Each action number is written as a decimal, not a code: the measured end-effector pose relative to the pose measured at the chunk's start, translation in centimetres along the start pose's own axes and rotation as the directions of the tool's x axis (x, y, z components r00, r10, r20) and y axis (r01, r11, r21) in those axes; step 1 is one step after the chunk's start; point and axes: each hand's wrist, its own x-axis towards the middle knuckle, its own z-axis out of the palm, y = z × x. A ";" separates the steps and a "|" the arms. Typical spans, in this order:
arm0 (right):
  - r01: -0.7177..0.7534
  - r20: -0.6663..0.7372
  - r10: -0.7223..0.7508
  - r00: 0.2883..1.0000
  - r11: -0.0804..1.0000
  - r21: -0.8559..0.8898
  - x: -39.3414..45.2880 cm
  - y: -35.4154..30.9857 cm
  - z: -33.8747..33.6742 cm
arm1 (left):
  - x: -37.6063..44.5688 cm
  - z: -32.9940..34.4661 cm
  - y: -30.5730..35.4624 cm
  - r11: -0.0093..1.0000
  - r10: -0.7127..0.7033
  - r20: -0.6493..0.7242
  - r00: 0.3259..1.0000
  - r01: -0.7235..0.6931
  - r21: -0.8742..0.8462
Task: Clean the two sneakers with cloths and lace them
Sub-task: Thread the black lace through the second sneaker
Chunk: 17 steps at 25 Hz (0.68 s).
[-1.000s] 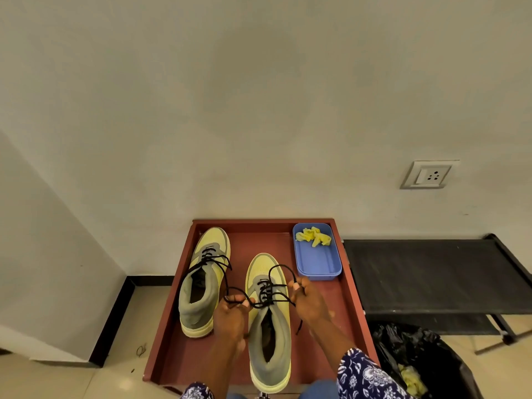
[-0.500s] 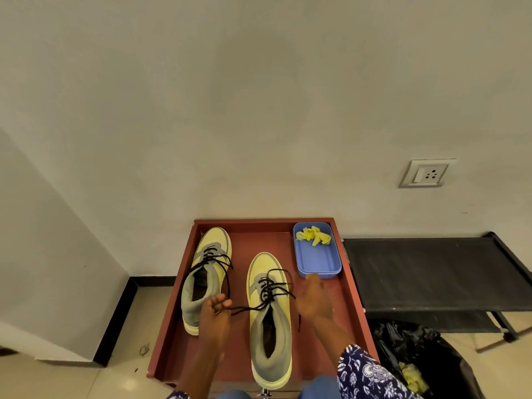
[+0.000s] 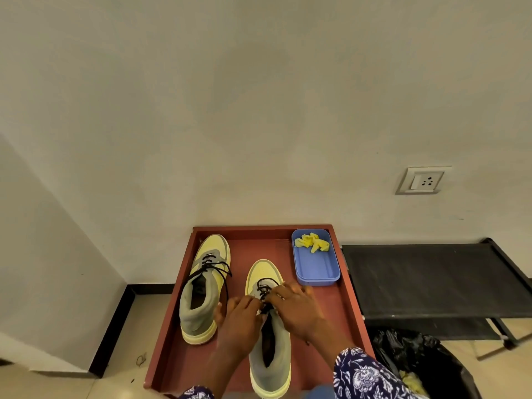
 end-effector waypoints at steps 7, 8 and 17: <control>-0.031 0.099 0.047 0.994 0.988 -0.150 0.8 -0.1 -0.4 | 0.5 -0.1 -0.9 0.950 0.148 0.056 0.987 -0.158 0.270; -0.048 0.128 0.069 0.989 0.986 -0.157 0.7 0.1 -0.3 | 0.4 -0.2 -1.0 0.942 0.140 0.085 0.987 -0.159 0.296; -0.357 0.258 0.278 0.925 0.867 0.348 -1.5 0.4 4.2 | -1.0 1.0 -1.9 0.975 0.046 0.163 0.986 -0.080 0.209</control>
